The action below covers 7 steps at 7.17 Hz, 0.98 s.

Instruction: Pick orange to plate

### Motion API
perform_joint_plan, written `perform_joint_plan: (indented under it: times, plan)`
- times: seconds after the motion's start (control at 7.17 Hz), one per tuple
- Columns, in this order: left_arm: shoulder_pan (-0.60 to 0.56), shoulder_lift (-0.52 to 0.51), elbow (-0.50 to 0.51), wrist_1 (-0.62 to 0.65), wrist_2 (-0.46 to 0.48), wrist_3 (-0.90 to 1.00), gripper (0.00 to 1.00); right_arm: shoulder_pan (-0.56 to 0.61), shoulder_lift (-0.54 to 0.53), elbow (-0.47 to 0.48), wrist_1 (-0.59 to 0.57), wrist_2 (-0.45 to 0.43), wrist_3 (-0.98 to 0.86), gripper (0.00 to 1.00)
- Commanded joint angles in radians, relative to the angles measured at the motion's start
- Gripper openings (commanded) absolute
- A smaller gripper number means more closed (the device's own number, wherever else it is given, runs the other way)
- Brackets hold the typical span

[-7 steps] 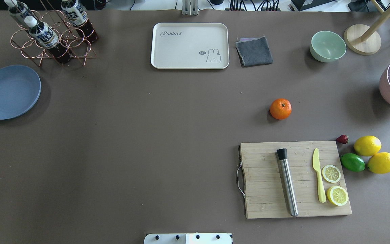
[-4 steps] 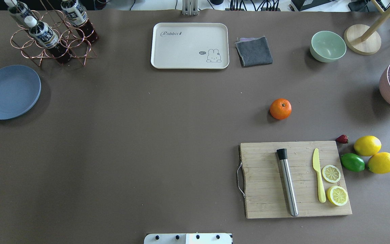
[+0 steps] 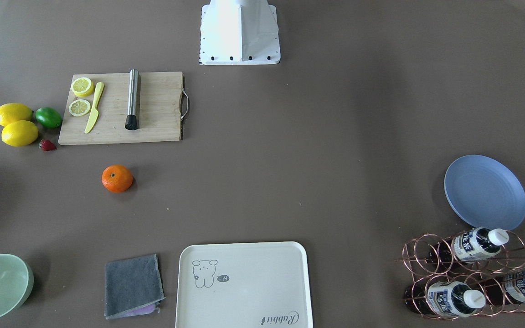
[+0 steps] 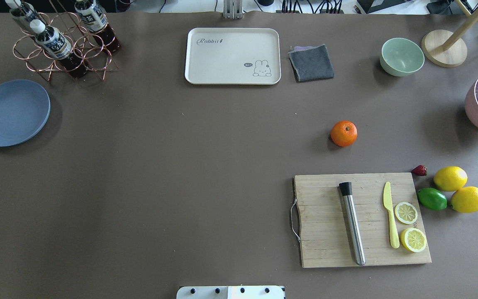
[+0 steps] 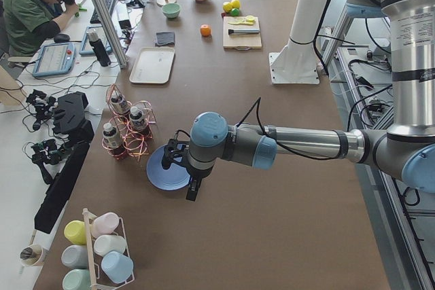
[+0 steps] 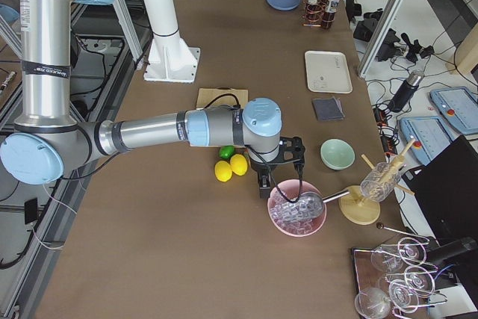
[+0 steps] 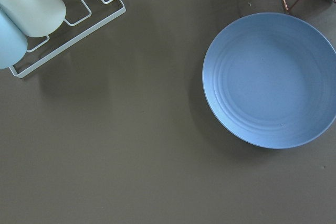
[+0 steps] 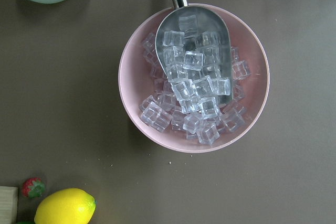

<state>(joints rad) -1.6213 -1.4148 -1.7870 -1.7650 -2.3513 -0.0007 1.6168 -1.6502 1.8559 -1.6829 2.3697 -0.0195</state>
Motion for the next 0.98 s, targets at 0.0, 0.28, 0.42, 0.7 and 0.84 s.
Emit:
perform_joint_plan:
  times: [0.0, 0.28, 0.42, 0.7, 0.84]
  plan:
    - [0.0, -0.012, -0.003, -0.002, 0.003, -0.002, 0.98, 0.0, 0.003, 0.0, 0.0, -0.001, -0.002, 1.0]
    - [0.0, -0.022, 0.0, -0.004, 0.003, -0.004, 0.98, 0.0, 0.004, 0.012, -0.001, 0.0, 0.001, 1.0]
    - [0.0, -0.026, -0.006, -0.004, 0.001, -0.007, 0.98, 0.0, 0.001, 0.016, -0.001, 0.017, 0.0, 1.0]
    - [0.003, -0.033, 0.0, -0.025, 0.0, -0.005, 0.98, 0.0, 0.003, 0.006, -0.001, 0.016, 0.0, 1.0]
    - [0.011, -0.051, 0.009, -0.04, 0.0, -0.008, 0.98, 0.0, 0.004, 0.009, -0.001, 0.017, 0.0, 1.0]
